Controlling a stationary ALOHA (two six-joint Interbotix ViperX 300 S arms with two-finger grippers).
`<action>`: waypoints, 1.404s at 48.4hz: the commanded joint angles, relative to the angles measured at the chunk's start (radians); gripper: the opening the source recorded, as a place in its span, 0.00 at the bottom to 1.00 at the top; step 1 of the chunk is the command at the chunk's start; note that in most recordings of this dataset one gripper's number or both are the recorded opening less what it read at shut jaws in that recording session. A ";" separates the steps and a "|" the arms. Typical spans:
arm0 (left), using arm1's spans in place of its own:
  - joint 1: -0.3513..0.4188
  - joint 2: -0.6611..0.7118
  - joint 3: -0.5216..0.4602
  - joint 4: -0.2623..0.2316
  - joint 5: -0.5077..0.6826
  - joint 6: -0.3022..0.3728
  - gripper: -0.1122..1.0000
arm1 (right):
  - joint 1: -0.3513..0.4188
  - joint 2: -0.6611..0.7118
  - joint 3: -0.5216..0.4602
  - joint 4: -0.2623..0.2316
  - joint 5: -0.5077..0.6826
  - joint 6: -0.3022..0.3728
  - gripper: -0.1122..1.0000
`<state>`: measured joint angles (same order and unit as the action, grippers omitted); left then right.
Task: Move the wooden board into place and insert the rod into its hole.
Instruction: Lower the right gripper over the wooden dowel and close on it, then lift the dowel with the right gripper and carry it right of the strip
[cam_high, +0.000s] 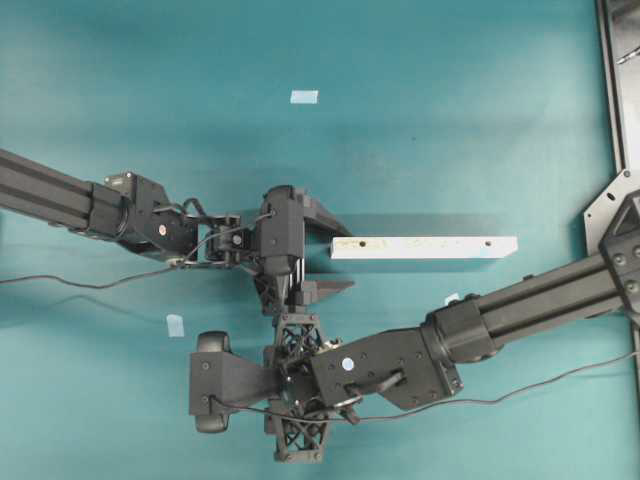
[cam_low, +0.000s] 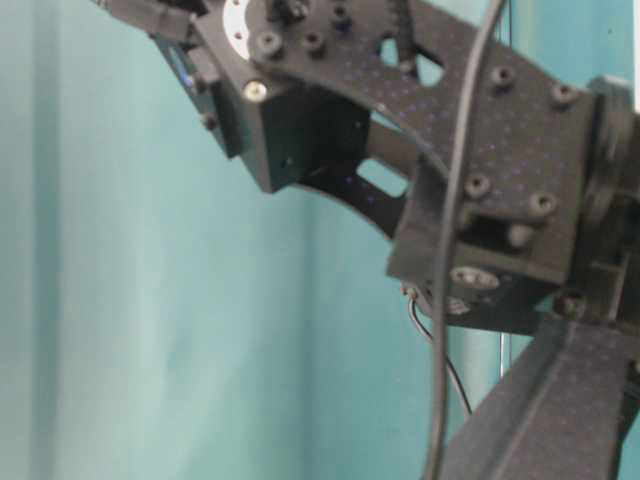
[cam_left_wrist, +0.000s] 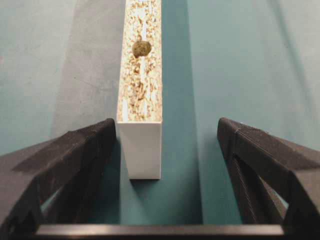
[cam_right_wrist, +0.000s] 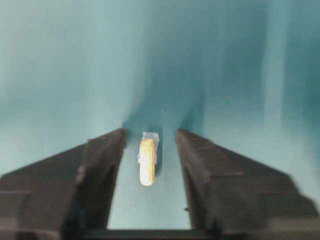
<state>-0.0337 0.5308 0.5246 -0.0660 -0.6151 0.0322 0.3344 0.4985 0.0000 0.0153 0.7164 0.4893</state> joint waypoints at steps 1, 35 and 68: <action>0.002 -0.002 0.002 -0.002 0.006 0.000 0.91 | 0.000 -0.020 -0.021 0.000 -0.003 0.002 0.45; 0.002 -0.002 0.003 -0.002 0.008 0.000 0.91 | 0.008 -0.054 -0.021 -0.009 0.011 -0.002 0.19; 0.002 -0.003 0.000 -0.002 0.018 -0.002 0.91 | 0.008 -0.390 0.110 -0.141 0.032 -0.008 0.19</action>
<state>-0.0353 0.5308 0.5231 -0.0660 -0.6151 0.0322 0.3390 0.1948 0.0905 -0.1181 0.7624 0.4832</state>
